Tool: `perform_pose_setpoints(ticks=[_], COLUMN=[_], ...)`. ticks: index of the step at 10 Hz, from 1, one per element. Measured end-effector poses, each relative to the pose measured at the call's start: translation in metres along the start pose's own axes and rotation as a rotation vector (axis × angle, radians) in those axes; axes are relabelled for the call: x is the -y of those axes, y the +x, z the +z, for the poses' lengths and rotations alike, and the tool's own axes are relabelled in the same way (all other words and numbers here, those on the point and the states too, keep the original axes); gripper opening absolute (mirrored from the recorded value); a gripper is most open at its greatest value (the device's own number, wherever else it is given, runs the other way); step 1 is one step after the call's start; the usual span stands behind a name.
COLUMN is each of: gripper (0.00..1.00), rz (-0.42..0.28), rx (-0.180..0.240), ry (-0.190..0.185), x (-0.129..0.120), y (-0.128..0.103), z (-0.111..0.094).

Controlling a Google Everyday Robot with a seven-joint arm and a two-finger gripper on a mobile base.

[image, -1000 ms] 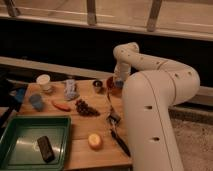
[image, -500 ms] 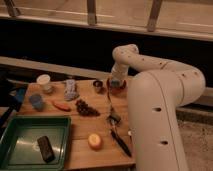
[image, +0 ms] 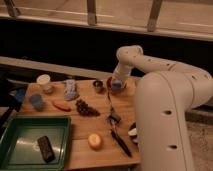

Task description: Wipe red bowl with sponge

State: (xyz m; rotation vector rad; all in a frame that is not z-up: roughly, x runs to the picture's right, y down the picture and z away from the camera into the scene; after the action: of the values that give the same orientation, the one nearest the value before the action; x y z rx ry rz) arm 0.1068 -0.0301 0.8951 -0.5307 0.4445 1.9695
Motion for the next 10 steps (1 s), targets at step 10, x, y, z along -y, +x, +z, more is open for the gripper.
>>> perform_pose_setpoints(ticks=[10], gripper=[0.00], rz=[0.054], rx=[0.050], ry=[-0.139], x=[-0.019], y=[-0.014], z=[0.002])
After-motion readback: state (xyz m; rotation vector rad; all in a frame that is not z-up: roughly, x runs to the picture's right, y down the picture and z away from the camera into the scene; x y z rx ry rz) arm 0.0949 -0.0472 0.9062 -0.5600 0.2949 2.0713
